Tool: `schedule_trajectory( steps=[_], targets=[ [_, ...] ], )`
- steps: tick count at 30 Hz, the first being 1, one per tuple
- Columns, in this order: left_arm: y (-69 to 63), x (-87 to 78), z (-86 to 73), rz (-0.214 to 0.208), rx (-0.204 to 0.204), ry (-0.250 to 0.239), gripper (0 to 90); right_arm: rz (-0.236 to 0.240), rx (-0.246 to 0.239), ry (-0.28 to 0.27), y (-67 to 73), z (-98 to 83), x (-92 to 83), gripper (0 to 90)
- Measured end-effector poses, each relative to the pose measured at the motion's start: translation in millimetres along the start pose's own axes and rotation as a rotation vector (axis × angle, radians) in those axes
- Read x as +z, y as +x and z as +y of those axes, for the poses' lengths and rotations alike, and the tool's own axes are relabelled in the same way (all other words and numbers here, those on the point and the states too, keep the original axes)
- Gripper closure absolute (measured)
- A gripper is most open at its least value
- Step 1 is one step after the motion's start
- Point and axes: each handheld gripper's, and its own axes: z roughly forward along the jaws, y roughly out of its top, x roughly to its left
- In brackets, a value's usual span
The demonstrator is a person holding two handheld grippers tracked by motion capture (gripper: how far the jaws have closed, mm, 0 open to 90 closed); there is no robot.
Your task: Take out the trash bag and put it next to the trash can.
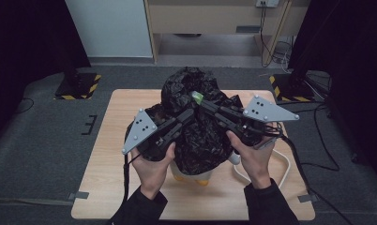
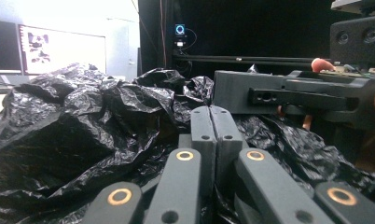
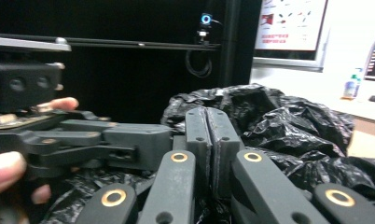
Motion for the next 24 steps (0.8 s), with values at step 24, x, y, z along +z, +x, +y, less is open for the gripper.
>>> schedule_trajectory(
  steps=[24],
  targets=[
    [-1.1, 14.2, -8.6, -0.052, 0.004, 0.083, 65.3, 0.049, 0.015, 0.023, 0.2, -2.9, 4.5, 88.8]
  ],
)
